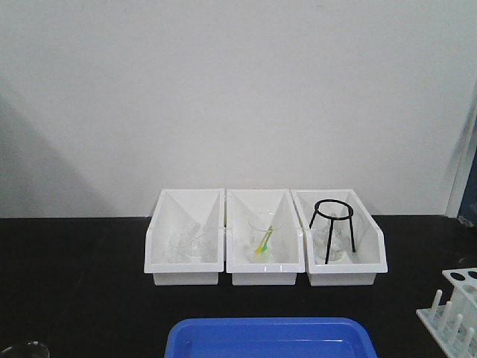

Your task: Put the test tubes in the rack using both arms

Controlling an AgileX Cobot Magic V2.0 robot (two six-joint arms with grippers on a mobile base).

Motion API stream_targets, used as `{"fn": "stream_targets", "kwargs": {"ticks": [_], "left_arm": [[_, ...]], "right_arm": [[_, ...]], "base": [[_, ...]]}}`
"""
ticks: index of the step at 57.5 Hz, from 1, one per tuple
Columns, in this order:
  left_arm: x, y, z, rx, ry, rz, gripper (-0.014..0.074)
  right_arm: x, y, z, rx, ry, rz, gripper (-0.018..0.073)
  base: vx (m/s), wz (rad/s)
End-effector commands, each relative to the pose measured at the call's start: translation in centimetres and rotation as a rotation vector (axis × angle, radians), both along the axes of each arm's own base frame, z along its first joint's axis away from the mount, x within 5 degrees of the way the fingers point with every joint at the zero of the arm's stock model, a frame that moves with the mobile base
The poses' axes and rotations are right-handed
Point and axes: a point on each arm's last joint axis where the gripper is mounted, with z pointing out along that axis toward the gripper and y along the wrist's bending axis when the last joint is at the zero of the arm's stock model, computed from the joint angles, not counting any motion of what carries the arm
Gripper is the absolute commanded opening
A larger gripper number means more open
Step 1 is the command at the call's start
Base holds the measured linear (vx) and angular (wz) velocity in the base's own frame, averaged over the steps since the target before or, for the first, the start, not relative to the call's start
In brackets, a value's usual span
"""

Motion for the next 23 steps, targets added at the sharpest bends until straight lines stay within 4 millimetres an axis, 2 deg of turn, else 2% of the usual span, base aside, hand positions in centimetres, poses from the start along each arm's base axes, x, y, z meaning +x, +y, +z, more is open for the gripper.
{"fn": "stream_targets", "kwargs": {"ticks": [1,23], "left_arm": [[0.09,0.04,-0.11,-0.019,-0.062,0.008,-0.002],[0.09,0.04,-0.11,-0.019,-0.062,0.008,-0.002]], "right_arm": [[0.05,0.01,0.48,-0.016,-0.087,0.003,-0.0008],[0.05,0.01,0.48,-0.016,-0.087,0.003,-0.0008]], "base": [[0.0,0.0],[0.0,0.0]]}}
